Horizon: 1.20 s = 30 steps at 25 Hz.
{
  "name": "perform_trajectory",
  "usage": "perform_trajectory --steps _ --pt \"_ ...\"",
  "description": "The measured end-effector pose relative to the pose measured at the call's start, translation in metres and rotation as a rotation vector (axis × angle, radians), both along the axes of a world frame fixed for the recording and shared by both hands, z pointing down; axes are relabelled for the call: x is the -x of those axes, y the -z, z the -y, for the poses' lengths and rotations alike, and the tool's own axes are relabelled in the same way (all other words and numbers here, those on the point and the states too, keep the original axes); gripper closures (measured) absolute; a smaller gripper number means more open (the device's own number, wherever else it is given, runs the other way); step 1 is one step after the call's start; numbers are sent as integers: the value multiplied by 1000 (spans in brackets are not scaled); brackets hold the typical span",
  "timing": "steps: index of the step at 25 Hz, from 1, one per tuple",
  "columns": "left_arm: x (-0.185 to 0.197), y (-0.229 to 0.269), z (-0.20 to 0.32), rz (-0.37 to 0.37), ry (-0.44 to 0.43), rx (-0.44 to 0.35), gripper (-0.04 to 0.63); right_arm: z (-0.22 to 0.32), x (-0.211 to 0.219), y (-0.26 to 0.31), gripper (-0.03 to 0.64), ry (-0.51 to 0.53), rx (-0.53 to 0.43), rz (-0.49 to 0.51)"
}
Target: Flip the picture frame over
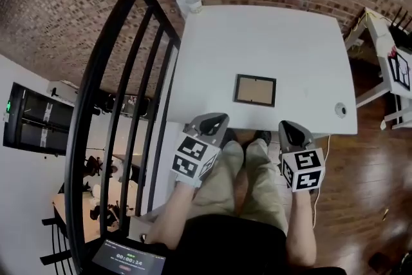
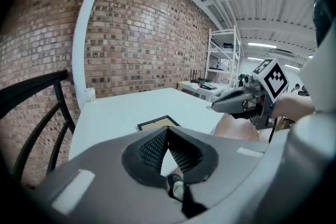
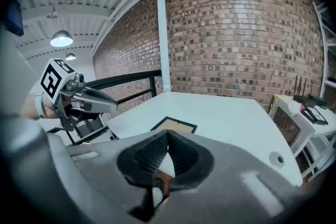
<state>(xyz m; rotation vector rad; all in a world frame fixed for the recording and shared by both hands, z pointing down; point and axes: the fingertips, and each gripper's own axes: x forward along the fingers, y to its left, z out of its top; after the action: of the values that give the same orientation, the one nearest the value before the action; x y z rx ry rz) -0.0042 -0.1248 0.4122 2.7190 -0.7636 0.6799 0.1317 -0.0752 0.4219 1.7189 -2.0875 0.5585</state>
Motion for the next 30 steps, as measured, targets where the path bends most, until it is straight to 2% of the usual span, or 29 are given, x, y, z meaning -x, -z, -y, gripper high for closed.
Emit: perform_trajectory --steps 9,16,19,26,30 --pt "35 74 -58 -152 38 -97 580 -73 24 59 624 -23 -89 26" --pt "35 115 -113 -264 10 -139 580 -108 42 107 624 -29 -218 38" --pt "32 130 -129 -288 -4 -154 580 -116 54 129 624 4 -258 28" --pt "24 188 -144 -341 -38 -261 580 -128 74 194 624 53 -408 10" --pt "29 192 -158 -327 -50 -281 580 -134 88 191 624 77 -414 8"
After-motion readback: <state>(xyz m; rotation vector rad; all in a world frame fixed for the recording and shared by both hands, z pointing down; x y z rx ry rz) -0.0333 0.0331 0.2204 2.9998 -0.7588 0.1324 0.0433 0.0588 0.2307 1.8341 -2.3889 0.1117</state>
